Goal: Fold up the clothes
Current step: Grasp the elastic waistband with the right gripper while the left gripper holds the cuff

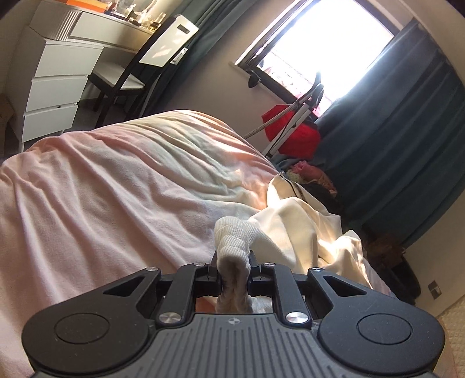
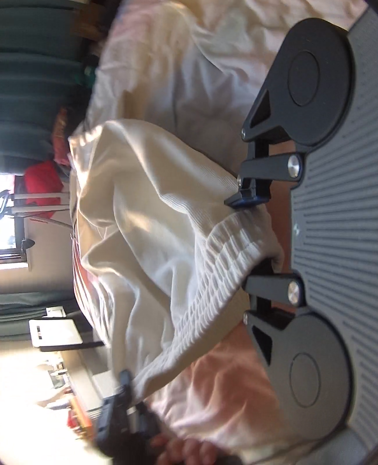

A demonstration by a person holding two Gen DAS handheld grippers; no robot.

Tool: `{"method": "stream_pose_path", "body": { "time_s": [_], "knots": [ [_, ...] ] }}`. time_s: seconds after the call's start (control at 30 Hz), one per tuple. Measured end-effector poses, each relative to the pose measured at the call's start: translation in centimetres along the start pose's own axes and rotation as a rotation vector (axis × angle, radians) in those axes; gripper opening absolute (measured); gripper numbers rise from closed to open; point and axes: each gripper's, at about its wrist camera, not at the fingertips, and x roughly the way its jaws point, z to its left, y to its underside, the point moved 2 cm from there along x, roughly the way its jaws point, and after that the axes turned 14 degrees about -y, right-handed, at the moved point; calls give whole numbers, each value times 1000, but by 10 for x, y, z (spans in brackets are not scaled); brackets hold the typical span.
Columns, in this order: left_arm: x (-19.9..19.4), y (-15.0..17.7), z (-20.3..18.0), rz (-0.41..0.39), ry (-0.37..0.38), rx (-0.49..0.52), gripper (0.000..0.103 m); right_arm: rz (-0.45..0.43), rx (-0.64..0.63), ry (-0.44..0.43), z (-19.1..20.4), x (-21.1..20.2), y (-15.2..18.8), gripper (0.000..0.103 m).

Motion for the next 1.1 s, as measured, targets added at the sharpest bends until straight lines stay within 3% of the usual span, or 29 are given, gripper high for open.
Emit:
{"method": "stream_pose_path", "body": {
  "time_s": [0.03,0.1,0.13,0.17,0.23,0.33,0.43,0.53,0.7,0.73,0.77,0.8,0.93,1.1],
  "knots": [
    [0,0,1,1,-6,-4,16,-3,46,-40,-4,-5,0,38],
    [1,0,4,3,-15,-10,16,-11,134,-129,-11,-12,2,56],
    [1,1,4,4,-19,-13,16,-11,187,-190,-14,-15,5,78],
    [1,1,5,6,-22,-15,16,-3,222,-237,-17,-16,6,90],
    [2,1,5,6,-33,-13,16,-7,295,-302,-22,-16,9,90],
    [5,2,7,7,-45,-20,16,-68,408,-326,-35,-19,10,88],
    [9,3,8,15,-71,-30,17,-137,586,-312,-60,-21,18,89],
    [14,4,6,8,-88,-26,17,-152,769,-298,-88,-12,34,89],
    [15,3,-2,-36,-89,7,17,-145,861,-399,-88,19,41,71],
    [14,1,-5,-46,-86,13,17,-153,850,-423,-83,23,39,56],
    [13,-1,-7,-57,-83,20,16,-164,835,-405,-77,23,39,30],
    [12,-3,-10,-68,-80,27,16,-174,819,-386,-71,24,39,23],
    [13,-35,-35,-81,-42,118,15,-215,865,-404,-55,20,51,16],
    [9,-112,-52,-138,-26,165,15,-238,835,-492,1,43,29,15]
  ]
}}
